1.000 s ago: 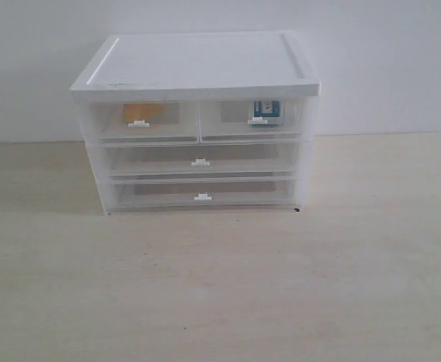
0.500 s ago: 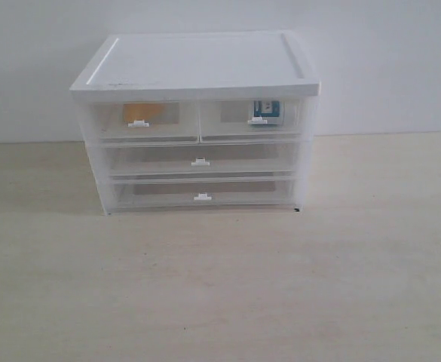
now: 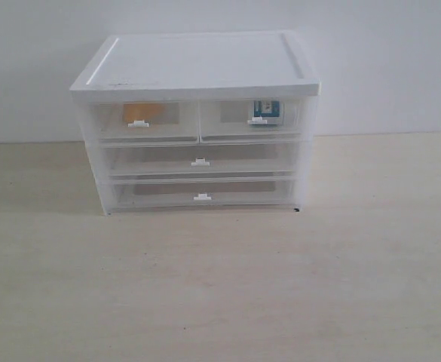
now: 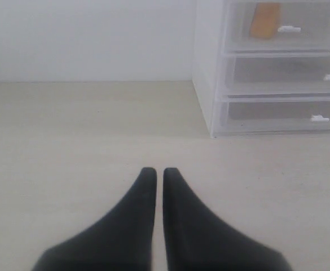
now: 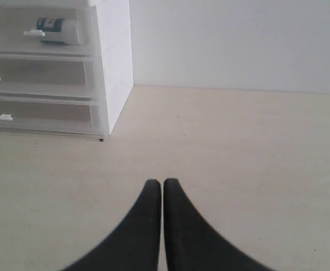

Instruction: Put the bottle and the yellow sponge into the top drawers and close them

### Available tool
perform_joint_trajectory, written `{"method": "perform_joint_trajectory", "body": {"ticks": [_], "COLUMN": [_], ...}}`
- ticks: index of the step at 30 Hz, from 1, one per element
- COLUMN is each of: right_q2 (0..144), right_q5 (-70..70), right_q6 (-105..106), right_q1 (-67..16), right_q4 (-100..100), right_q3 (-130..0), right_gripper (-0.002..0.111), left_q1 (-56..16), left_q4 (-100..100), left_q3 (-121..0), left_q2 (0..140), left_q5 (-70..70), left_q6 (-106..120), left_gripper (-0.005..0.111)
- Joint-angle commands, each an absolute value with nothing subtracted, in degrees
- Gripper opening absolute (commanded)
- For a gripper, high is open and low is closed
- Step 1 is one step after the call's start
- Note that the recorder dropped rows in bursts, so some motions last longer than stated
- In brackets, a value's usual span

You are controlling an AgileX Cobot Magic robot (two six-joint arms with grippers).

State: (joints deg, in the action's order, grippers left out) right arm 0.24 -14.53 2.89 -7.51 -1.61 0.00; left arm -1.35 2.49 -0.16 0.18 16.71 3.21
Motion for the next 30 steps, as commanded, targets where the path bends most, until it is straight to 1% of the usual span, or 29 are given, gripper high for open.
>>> {"method": "perform_joint_trajectory", "body": {"ticks": [1, 5, 12, 30], "right_q2": [0.0, 0.0, 0.0, 0.0], "right_q5": [-17.2, -20.1, -20.1, -20.5], "right_q6": [5.2, 5.0, 0.0, 2.2], "right_q1": [-7.2, -7.2, -7.2, -7.2], "right_q4": [-3.5, -3.5, -2.4, -1.7], "right_q3": [0.0, 0.0, 0.0, 0.0], "right_gripper": [0.000, 0.000, 0.000, 0.000], "left_q1": [-1.2, -1.2, -1.2, -1.2], "left_q4": [2.3, 2.3, 2.3, 2.3], "left_q3": [0.0, 0.0, 0.0, 0.0], "left_q2": [0.0, 0.0, 0.0, 0.0], "left_q5": [16.8, 16.8, 16.8, 16.8], "left_q6": [3.0, 3.0, 3.0, 3.0], "left_gripper": [0.004, 0.004, 0.004, 0.004]}}
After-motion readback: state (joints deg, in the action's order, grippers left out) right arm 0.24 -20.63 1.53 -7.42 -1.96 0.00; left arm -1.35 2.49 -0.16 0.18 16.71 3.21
